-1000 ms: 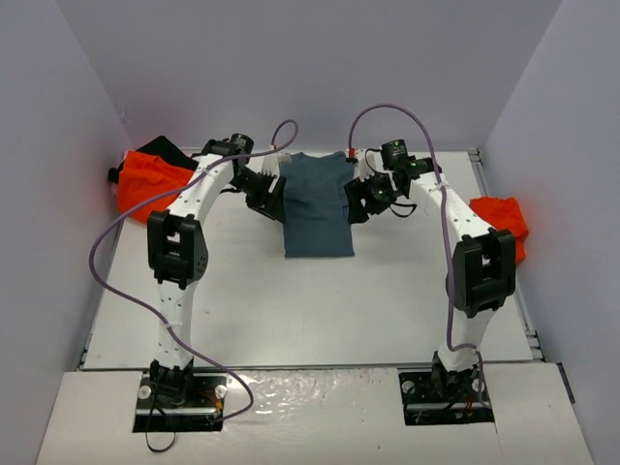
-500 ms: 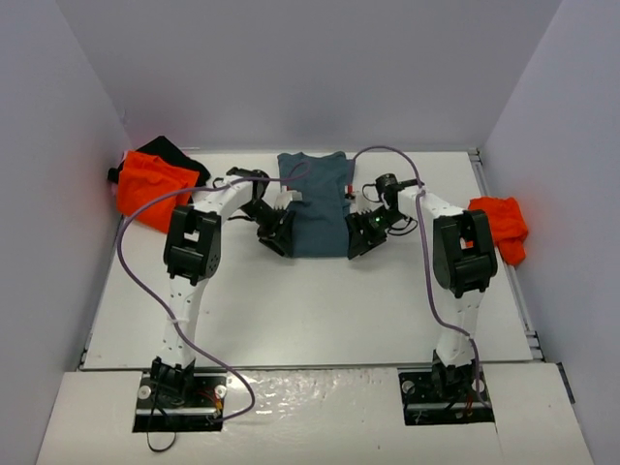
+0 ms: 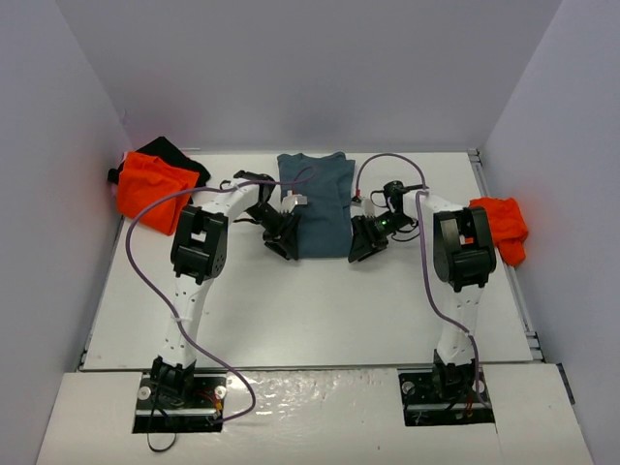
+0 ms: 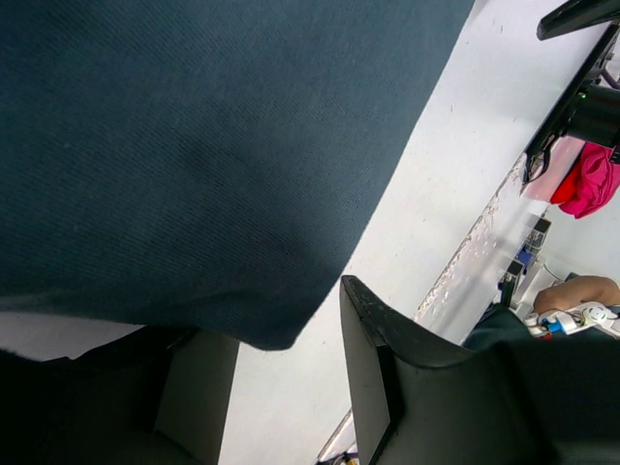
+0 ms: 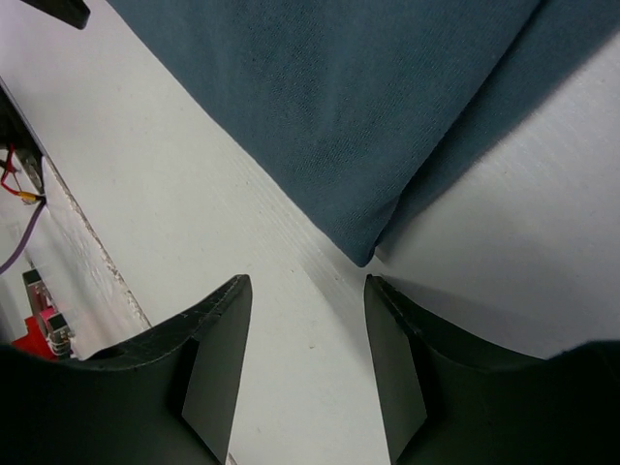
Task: Fold and stack the t-shirts
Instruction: Grab one side of the 2/3 rectangular tshirt with both arms
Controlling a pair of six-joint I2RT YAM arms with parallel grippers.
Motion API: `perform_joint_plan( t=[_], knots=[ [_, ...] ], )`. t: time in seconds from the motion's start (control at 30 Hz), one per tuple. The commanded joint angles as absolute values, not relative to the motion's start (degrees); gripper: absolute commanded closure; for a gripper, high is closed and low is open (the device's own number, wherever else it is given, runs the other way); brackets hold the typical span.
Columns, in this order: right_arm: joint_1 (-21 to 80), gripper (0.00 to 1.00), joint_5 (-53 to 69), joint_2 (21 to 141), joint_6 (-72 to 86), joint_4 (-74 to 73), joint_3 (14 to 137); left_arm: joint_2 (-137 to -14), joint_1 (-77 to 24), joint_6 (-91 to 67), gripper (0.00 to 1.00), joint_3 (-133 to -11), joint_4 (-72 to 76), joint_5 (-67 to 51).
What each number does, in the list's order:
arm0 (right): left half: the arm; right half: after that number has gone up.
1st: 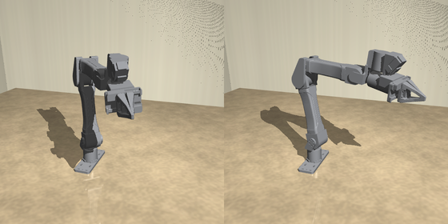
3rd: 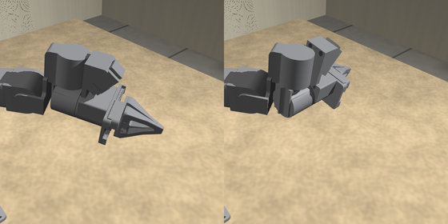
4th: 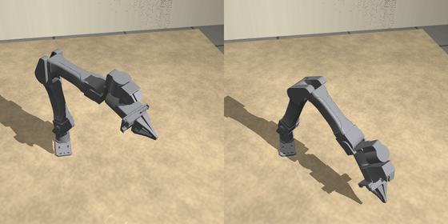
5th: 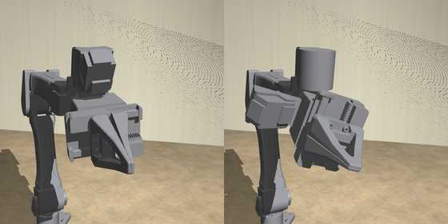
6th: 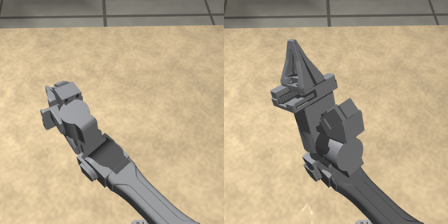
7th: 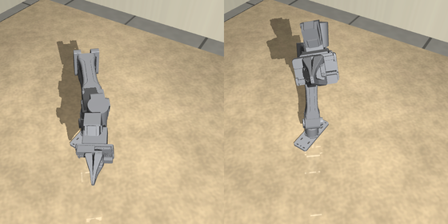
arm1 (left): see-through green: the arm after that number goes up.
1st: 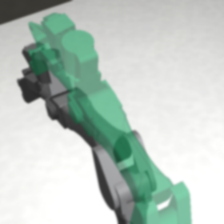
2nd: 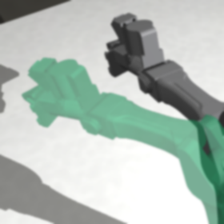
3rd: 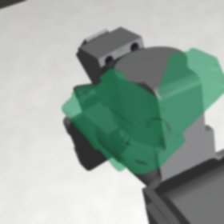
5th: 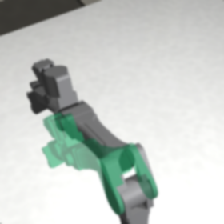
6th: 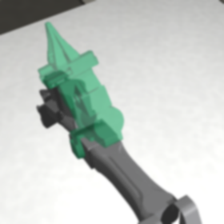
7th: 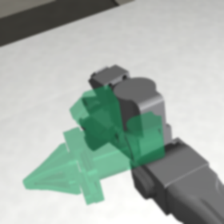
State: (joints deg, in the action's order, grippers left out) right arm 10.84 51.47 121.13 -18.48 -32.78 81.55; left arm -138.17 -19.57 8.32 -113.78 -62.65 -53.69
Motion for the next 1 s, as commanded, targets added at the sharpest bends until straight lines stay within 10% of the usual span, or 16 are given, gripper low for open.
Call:
perform_joint_plan(
  t=[0.0, 0.6, 0.97],
  knots=[
    [11.1, 0.52, 50.0, 124.1, -19.9, -32.9, 81.9, -137.1, -20.0, 9.1, 0.59, -115.0, -62.6, -53.2],
    [10.9, 0.51, 44.0, 126.2, -12.4, -33.0, 82.5, -137.1, -19.9, 10.2, 0.6, -114.8, -63.4, -53.2],
    [5.6, 0.45, 60.8, 133.9, -14.9, -38.7, 79.0, -137.2, -19.9, 10.6, 0.61, -114.8, -63.9, -53.4]
  ],
)
